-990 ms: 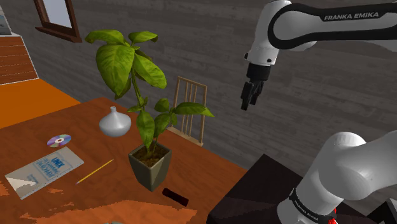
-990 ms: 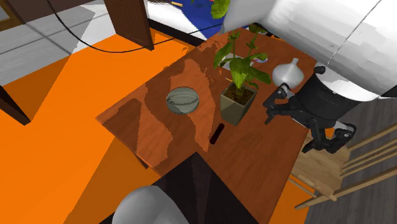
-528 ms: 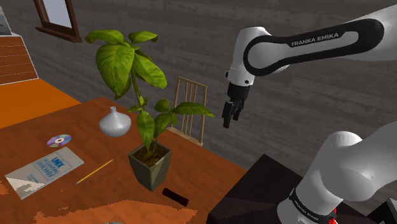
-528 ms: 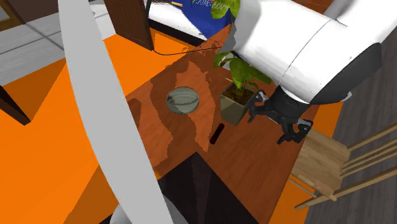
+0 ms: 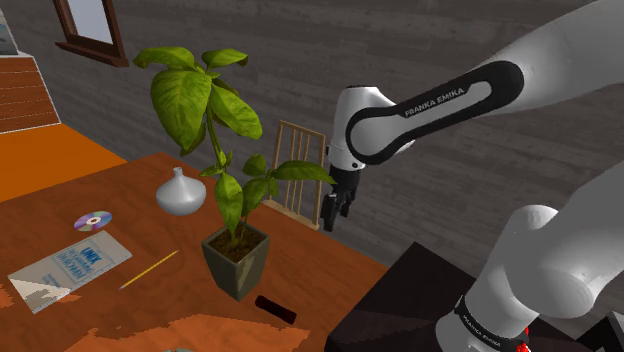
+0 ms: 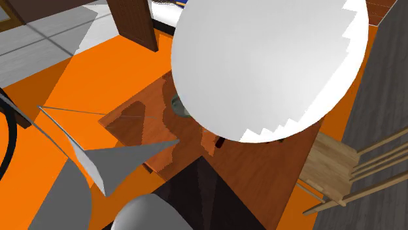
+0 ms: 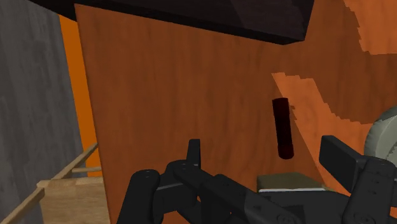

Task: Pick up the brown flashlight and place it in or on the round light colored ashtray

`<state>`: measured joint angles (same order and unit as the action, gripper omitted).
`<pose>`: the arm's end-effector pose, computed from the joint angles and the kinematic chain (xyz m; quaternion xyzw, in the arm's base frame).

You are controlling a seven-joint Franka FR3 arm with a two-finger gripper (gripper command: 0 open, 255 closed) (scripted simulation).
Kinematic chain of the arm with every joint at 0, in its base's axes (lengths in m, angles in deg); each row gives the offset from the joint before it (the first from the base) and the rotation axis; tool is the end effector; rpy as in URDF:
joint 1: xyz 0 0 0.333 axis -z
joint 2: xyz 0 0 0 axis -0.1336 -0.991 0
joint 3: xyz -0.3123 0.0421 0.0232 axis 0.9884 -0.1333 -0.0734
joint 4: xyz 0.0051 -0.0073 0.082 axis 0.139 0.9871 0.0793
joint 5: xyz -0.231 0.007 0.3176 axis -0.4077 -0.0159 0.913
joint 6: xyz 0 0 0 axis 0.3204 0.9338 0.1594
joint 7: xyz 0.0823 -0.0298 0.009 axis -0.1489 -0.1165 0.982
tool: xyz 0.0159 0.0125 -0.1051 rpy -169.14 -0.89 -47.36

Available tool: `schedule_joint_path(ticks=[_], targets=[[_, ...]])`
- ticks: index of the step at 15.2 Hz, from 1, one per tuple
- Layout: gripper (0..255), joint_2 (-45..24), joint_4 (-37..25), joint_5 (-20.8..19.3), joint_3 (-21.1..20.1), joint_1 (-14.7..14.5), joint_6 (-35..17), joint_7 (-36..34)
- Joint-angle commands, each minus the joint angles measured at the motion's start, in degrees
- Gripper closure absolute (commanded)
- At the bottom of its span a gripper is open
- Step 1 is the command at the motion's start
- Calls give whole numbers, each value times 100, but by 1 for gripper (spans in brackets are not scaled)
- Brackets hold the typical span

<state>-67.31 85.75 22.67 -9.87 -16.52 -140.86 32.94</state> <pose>0.3923 0.1053 0.3646 -0.9914 -0.1071 0.0474 0.0577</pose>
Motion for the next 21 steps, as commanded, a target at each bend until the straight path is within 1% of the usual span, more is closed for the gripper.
schedule_joint_path(ticks=[1,7,12,19,21], targets=[[0,-406,-21,83,-113,-101,-385,-35],[0,-1688,-301,219,-397,-348,-1361,-120],[0,-2809,-727,184,-576,-553,-2036,-249],[0,-4370,-1590,-36,-653,-938,-2704,-493],[0,-4545,-1667,-53,-646,-983,-2801,-509]])
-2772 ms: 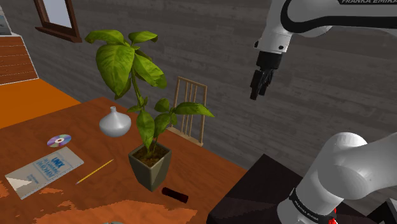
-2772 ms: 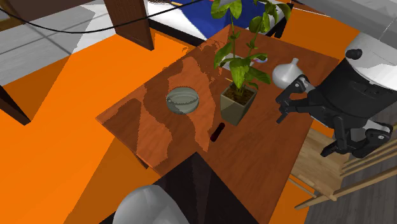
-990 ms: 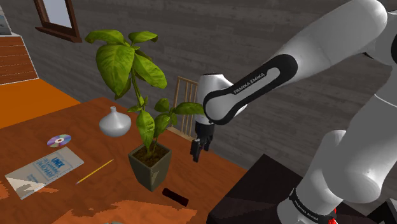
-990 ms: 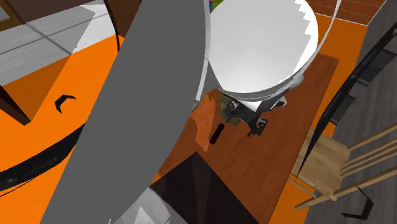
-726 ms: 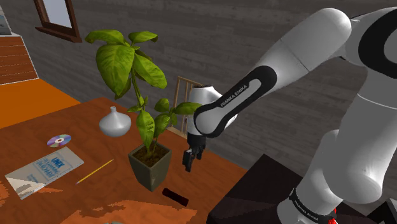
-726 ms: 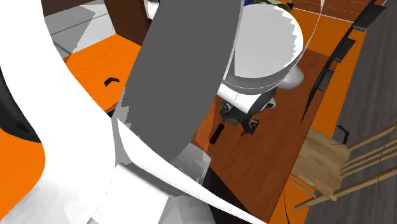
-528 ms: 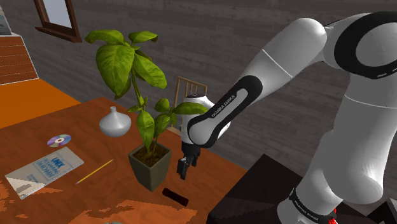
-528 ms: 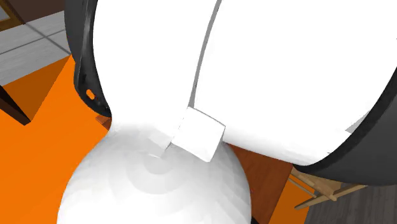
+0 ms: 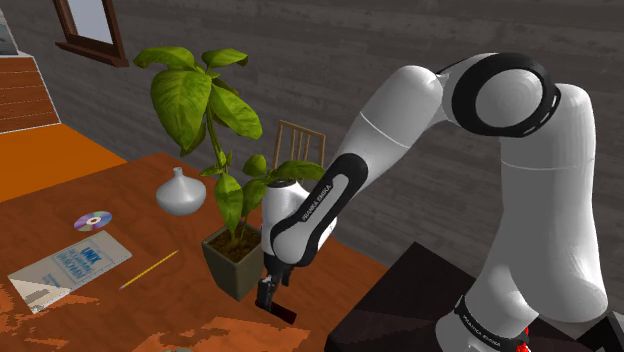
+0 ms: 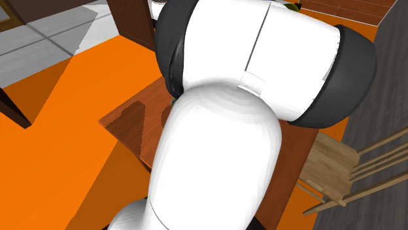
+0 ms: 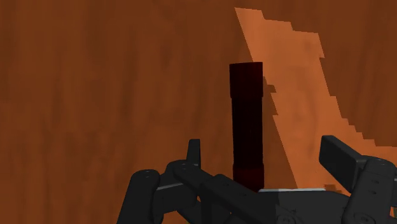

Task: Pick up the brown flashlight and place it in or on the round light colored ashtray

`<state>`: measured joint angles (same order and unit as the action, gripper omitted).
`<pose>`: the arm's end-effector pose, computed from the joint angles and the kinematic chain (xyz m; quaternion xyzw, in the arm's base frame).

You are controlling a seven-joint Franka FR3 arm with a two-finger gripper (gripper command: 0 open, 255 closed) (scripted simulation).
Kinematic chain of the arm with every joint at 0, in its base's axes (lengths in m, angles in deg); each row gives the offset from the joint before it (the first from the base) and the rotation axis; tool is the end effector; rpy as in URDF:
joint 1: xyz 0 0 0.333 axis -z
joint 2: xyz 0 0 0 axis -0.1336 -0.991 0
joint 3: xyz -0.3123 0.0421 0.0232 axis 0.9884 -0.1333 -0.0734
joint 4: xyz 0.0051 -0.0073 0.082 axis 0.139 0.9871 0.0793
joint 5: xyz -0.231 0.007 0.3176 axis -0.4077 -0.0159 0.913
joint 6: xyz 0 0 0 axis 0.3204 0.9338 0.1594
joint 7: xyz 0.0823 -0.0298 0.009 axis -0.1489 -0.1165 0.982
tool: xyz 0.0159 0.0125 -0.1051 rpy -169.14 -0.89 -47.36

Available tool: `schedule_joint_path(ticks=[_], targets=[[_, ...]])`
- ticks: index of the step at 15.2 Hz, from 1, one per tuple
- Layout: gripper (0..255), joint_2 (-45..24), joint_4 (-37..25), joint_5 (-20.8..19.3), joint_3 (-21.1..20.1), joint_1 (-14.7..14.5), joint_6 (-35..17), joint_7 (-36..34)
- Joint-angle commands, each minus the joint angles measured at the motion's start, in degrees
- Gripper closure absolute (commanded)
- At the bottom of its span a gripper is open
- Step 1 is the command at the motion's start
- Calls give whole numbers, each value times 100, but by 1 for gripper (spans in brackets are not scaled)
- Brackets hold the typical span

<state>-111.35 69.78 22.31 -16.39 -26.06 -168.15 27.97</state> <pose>0.4420 0.2589 0.1486 -0.9803 -0.1720 0.0687 0.0686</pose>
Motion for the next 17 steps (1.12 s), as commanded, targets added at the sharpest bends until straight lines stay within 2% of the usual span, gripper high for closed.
schedule_joint_path(ticks=[1,7,14,15,17], targets=[[0,-216,-80,-20,9,-43,-137,-13],[0,-641,-161,-37,29,-116,-485,-21],[0,-645,-160,-87,-6,-74,-489,-56],[255,-546,-43,-72,11,-256,-539,-216],[255,-605,-115,-88,24,-175,-513,-141]])
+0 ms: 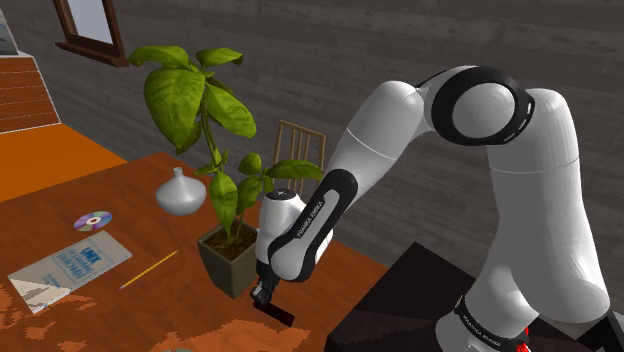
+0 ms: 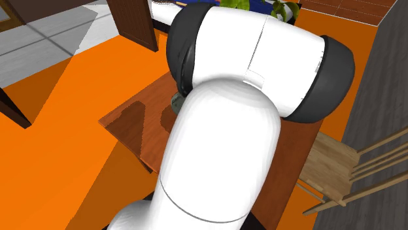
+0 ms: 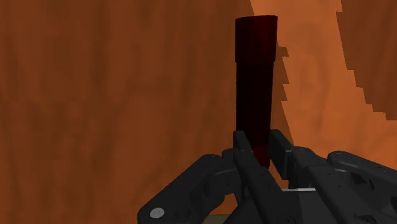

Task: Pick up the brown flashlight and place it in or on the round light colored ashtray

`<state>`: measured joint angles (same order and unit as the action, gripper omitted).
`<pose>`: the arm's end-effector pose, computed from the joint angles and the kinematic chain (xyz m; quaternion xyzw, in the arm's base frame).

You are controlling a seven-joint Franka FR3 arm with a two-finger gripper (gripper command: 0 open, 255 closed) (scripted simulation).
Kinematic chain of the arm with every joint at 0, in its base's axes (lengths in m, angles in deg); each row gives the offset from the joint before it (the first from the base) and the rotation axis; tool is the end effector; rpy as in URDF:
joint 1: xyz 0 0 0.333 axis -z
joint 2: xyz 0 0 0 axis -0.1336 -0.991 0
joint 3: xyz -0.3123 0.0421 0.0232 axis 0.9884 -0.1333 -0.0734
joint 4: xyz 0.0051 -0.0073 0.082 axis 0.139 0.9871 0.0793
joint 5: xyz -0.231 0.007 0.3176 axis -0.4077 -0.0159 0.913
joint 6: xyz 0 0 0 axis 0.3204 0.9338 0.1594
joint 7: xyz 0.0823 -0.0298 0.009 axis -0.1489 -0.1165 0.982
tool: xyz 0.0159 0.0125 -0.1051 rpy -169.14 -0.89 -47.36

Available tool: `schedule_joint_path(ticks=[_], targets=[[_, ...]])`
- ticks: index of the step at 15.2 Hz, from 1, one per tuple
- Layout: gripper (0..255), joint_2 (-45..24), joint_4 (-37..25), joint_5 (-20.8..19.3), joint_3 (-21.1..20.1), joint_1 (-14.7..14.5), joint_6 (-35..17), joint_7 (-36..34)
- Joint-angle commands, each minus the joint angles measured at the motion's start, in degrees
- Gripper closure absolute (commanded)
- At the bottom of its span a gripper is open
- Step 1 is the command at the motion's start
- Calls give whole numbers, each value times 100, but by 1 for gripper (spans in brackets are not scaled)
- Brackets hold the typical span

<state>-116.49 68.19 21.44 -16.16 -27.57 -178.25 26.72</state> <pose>0.4495 0.2734 0.1253 -0.9824 -0.1692 0.0138 0.0774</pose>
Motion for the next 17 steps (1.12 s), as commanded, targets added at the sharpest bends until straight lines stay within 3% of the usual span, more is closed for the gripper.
schedule_joint_path(ticks=[1,4,8,9,10,12,17], targets=[[255,-39,44,6,-6,9,554,6],[255,144,491,92,-100,113,295,102],[255,-48,26,9,-35,82,576,64],[255,127,67,25,-37,93,385,58],[0,127,67,25,-37,93,385,58],[0,447,415,-1196,1427,-1908,318,-2033],[0,35,308,-1157,1440,-1917,13,-2006]])
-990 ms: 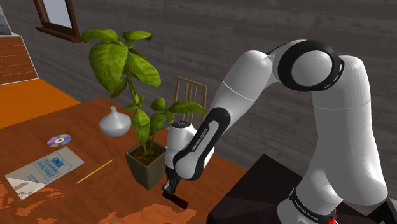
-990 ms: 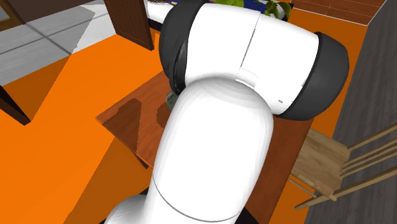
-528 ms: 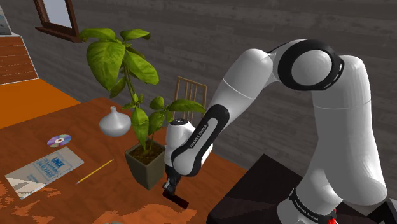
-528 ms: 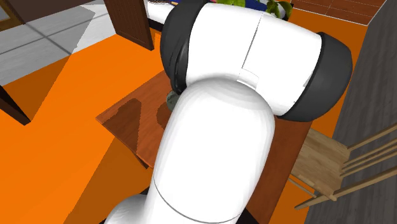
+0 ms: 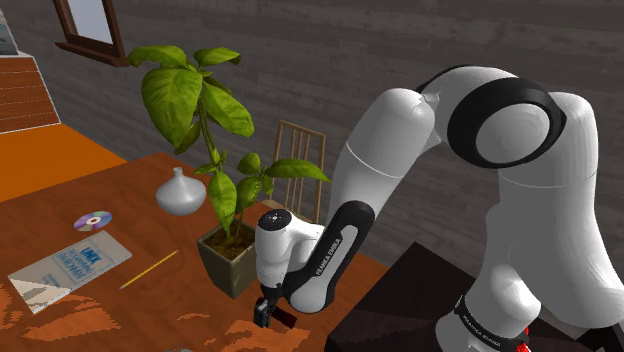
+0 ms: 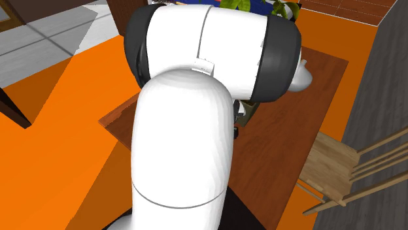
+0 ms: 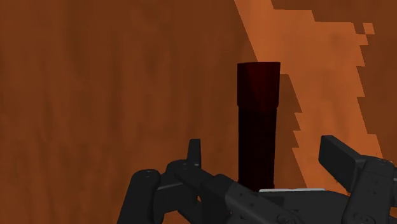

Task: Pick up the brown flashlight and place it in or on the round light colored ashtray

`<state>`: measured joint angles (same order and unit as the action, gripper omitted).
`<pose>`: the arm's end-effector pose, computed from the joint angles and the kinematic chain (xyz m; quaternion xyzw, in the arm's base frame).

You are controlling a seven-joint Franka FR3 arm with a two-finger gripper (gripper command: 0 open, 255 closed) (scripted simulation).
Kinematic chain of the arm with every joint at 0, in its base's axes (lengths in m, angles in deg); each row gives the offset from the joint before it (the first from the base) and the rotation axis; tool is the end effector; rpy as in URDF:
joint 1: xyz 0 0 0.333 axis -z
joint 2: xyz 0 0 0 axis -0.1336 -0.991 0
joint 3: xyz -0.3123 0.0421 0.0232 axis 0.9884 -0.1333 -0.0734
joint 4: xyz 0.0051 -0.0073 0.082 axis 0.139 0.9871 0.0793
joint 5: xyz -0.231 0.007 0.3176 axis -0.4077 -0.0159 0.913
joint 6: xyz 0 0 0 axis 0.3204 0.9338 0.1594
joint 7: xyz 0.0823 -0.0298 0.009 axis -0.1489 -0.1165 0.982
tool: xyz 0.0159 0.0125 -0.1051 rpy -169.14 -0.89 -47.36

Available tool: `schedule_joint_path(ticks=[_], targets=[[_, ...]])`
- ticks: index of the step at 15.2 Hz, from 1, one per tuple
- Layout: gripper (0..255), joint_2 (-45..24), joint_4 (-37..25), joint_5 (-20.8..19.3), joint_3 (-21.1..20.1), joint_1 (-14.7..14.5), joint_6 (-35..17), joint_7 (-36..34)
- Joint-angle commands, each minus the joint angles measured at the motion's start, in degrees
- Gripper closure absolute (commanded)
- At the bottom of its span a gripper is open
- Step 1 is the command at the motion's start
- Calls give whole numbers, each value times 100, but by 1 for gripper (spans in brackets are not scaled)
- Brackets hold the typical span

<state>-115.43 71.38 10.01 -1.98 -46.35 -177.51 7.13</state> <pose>0.4063 0.2956 0.1135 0.9883 0.1509 -0.0081 0.0226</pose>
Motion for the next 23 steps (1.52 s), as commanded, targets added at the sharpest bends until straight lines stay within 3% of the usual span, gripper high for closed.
schedule_joint_path(ticks=[1,11,12,23], targets=[[0,-155,-36,-12,20,-35,-120,-45],[0,-286,-78,-9,17,-30,-209,-43],[255,-286,-78,-9,17,-30,-209,-43],[255,-116,-18,-17,19,-30,-99,-44]])
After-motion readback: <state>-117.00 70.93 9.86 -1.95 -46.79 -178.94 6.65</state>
